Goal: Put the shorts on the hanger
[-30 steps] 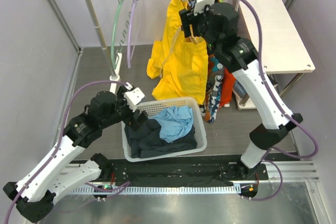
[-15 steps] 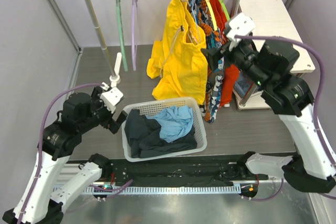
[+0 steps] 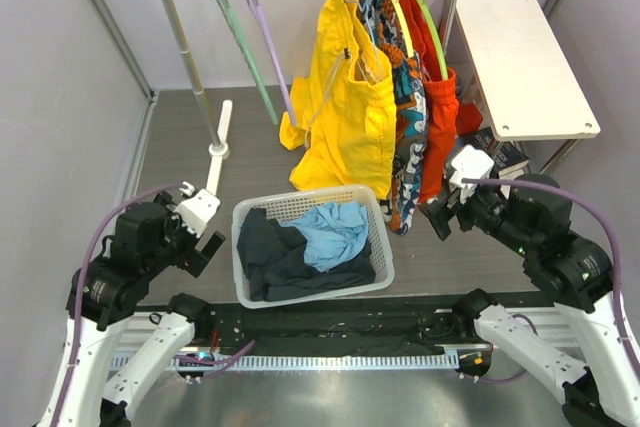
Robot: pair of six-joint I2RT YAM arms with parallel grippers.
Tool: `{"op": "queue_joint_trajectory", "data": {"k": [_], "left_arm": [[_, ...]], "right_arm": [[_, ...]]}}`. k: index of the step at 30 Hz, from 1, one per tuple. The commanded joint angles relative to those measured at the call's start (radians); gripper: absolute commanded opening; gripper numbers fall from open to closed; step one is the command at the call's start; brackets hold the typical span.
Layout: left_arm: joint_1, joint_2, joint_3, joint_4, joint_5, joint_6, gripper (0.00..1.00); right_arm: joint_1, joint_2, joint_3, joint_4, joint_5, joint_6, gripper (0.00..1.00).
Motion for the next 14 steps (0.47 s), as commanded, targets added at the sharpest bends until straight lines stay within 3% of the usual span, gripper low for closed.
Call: {"op": "queue_joint_trajectory", "data": {"k": [1,9,14], "left_arm": [[0.049,-0.026,-0.039,0.012,-0.061,0.002,1.0],[0.109,-0.058,-0.074,0.052,-0.07,-0.025,1.0],[0.124,-0.028,-0.067,0.077,-0.079,-0.062,1.0]], "right_arm": [[-0.025,-0.053,-0.09,-0.05,-0.046,0.02,0.94],[-0.047,-0.089,-0.168,-0.067,-0.07,0.005,0.94],[-0.045,-0.026,-0.167,-0.09,-0.113,-0.055,0.94]]}}
